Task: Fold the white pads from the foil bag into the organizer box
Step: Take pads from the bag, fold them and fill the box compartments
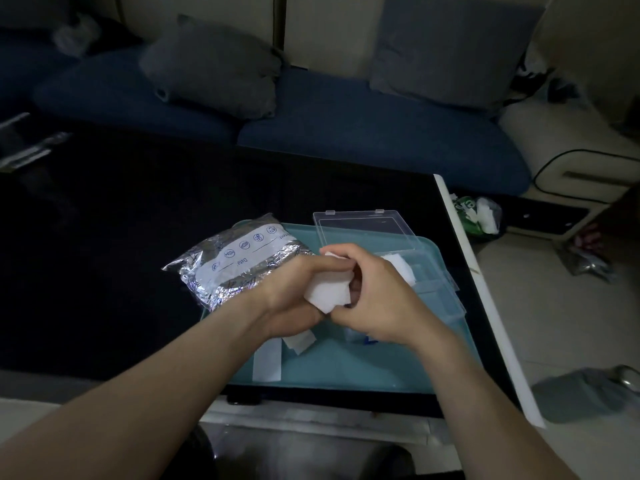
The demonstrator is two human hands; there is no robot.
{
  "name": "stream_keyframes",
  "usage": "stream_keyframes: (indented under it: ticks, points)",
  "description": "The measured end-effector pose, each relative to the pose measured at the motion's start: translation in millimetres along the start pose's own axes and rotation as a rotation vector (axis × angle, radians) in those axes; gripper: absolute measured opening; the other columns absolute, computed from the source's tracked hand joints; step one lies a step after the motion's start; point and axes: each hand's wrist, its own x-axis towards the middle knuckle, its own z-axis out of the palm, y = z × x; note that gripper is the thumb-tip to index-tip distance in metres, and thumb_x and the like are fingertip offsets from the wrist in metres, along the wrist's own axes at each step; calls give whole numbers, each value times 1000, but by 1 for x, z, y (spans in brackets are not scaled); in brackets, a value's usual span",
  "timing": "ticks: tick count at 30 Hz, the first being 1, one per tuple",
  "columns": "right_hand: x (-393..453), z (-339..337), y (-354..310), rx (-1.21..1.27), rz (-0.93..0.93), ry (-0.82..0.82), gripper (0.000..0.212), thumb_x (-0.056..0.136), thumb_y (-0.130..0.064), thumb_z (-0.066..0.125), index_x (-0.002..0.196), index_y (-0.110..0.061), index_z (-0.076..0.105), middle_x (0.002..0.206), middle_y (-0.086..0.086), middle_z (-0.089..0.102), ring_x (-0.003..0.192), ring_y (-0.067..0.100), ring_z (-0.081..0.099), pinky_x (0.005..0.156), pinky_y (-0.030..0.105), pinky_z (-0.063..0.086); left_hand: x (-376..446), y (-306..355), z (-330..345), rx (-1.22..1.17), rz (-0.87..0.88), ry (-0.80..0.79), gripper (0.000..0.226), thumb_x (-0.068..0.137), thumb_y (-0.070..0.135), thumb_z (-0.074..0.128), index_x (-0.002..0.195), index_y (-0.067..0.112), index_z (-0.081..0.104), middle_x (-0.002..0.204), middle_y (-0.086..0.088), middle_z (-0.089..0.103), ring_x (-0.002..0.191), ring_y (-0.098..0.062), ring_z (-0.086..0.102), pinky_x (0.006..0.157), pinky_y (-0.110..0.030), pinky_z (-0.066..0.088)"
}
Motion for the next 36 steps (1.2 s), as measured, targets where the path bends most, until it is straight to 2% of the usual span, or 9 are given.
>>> stream_keyframes:
  ticks: [4,7,11,14,19,22,26,32,36]
  points:
    - [-2,-7,-1,57,9,-100,84,67,-2,82,138,-29,47,117,-10,59,86,4,65,72,23,55,4,-1,-1,-76,-33,-21,8,87,14,59,91,7,63,78,-9,60,70,-19,61,67,-29,54]
    - [-5,-5,4,-39,64,-67,103,54,-32,97,140,-40,41,132,-22,49,100,9,62,89,30,56,11,-6,-3,-6,-51,8,12,94,7,53,87,9,63,74,-8,53,62,-16,55,61,-27,53]
    - [-4,-2,10,-63,74,-99,115,38,-59,94,139,-46,41,132,-25,51,116,7,59,96,39,54,18,-14,1,-4,-38,65,19,98,5,47,85,9,60,72,-9,60,60,-18,60,56,-28,55]
    - [-4,-2,11,-67,48,-98,105,50,-47,94,141,-42,42,133,-22,52,118,5,58,97,37,54,20,-17,4,46,-6,103,19,98,4,48,83,10,59,69,-9,58,59,-17,58,51,-27,54]
    - [-3,-7,12,10,18,-78,91,67,-8,84,146,-29,44,129,-14,58,105,9,68,92,35,58,23,-17,1,112,-13,94,17,94,5,53,96,18,64,83,-8,58,72,-18,57,60,-28,49]
    - [-4,-4,15,-26,29,-125,95,63,-17,88,145,-32,42,132,-9,56,105,11,67,91,37,58,23,-16,1,125,-62,114,15,94,10,52,84,14,62,75,-6,57,65,-16,57,55,-25,49]
    - [-1,-3,16,-224,-11,-48,74,63,-25,89,129,-27,57,116,-3,59,106,12,58,93,36,51,24,-17,0,82,-59,94,15,93,4,51,87,9,65,71,-8,65,61,-17,64,52,-27,55]
    - [-1,-3,18,-101,-80,-54,66,66,-16,89,126,-21,61,119,-7,57,106,3,59,84,17,53,27,-17,-2,62,-55,128,11,91,1,51,92,7,61,80,-11,59,74,-20,59,61,-27,54]
    - [1,-2,22,-226,-105,-16,69,63,-30,92,124,-22,62,122,-7,58,112,9,57,96,31,50,29,-20,-2,145,-40,135,10,88,-2,54,92,7,58,70,-7,55,58,-16,47,51,-26,42]
